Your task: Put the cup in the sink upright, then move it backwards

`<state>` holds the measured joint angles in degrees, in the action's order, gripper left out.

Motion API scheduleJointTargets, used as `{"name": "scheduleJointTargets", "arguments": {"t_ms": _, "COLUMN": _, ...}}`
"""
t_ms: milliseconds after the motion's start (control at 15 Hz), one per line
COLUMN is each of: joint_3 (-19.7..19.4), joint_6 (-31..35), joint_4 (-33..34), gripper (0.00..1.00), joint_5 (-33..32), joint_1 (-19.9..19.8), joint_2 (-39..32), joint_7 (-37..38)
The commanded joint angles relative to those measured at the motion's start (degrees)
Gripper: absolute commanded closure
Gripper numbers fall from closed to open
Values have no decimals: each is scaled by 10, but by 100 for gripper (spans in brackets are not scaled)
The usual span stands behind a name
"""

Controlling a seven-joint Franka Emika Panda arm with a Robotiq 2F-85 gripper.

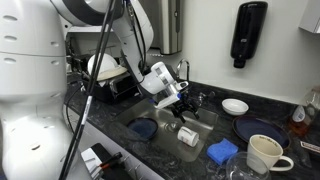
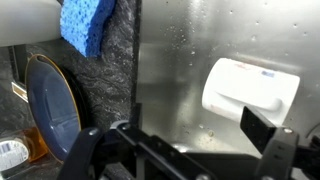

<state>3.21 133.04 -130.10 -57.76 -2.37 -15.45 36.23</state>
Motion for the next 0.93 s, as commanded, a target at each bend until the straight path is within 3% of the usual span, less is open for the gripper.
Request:
{"name": "scheduleJointTargets", "arguments": {"t_ms": 0, "joint_3": -15, "joint_6": 61, "joint_4": -39, "gripper": 0, "joint_5": 134, "joint_1": -15, "joint_2": 75, "joint_7": -80}}
{"name": "scheduleJointTargets", "arguments": {"t_ms": 267, "joint_3": -33, "joint_6": 96, "joint_4": -60, "gripper": 0, "joint_5": 322, "joint_1": -11, "joint_2": 114, "joint_7": -164}}
{"name": "scheduleJointTargets", "arguments": {"t_ms": 333, "joint_3": -19, "joint_6": 116, "joint_4": -74, "gripper": 0, "joint_5": 367, "joint_1": -27, "joint_2": 122, "joint_7": -203}}
{"name": "scheduleJointTargets", "arguments": {"t_ms": 467, "joint_3": -37, "joint_6": 144, "joint_4": -96, "gripper": 0, "joint_5": 426, "joint_1": -12, "joint_2": 136, "joint_7": -287}}
{"name": "scheduleJointTargets", "arguments": {"t_ms": 867, "joint_3": -58, "joint_6": 253, "joint_4": -139, "gripper": 0, "joint_5": 435, "joint_1": -18, "joint_2": 139, "joint_7": -514}}
